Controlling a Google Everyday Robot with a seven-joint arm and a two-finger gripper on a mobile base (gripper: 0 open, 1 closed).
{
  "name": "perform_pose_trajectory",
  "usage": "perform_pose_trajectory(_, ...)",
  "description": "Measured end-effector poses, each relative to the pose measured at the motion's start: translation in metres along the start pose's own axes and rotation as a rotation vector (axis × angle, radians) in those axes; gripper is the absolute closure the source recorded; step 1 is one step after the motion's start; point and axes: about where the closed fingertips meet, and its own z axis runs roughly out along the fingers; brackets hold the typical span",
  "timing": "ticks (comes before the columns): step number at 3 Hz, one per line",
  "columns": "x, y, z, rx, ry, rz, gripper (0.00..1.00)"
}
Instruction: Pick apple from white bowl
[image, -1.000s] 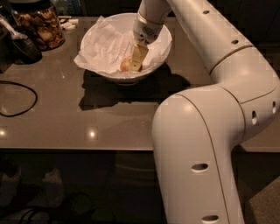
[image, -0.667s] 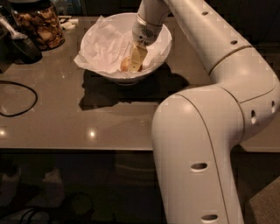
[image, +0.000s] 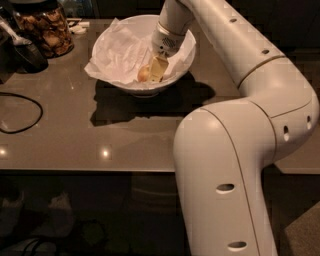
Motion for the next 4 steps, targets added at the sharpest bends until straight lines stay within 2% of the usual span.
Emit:
perform_pose_trajectory(1,0.0006,-0.0008,0.0060,-0.012,-0.005,-0.003,0.41)
perform_pose_trajectory(4,-0.0008,-0.0027,0.0086,-0.006,-0.001,-0.015,1.00)
